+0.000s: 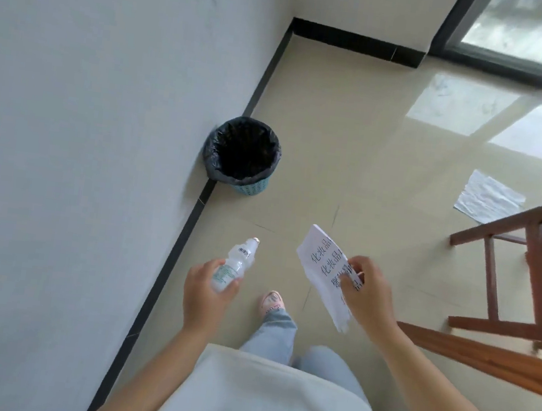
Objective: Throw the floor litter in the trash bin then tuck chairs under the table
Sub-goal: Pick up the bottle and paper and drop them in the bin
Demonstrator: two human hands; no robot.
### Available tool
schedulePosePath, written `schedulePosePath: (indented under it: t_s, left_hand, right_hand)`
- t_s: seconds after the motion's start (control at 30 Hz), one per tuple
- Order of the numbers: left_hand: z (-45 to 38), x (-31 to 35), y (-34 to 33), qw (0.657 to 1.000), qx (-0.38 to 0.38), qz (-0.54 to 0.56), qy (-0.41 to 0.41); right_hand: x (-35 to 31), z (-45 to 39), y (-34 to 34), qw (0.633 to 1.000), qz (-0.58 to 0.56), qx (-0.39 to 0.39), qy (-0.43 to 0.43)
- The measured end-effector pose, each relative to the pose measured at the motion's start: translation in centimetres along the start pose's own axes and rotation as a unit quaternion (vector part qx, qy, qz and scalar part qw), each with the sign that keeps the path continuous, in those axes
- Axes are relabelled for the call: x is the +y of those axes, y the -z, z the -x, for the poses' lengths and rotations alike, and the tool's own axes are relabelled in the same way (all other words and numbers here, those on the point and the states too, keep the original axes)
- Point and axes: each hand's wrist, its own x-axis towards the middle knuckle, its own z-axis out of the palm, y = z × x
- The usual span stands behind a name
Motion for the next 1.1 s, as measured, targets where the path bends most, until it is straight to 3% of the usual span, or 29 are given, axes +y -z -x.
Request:
schedulePosePath:
  t_s: [0.3,0.63,0.83,1.1]
  left_hand:
    - [-13.5,6.0,-2.0,0.998,0.008,0.025,0.048]
    - [-32.7,12.6,-5.9,0.983,0.065,0.044,0.167]
    - [-41.3,10.9,-8.7,0.967,0.085,0.031,0.236]
    - [-53.8,-0.7,-19.0,0.946,0.082,0.022,0.313]
  right_hand:
    - [-3.7,-16.8,2.1,0.999,0.046,-0.011,0.011]
    - [-12.7,-45.3,-0.5,0.973,0.121,-0.157,0.116]
    - [-16.0,-53.9,-11.7,0.954,0.115,-0.251,0.119]
    - [-8.4,-57.6,-30.9,0.949,0.104,-0.297,-0.001]
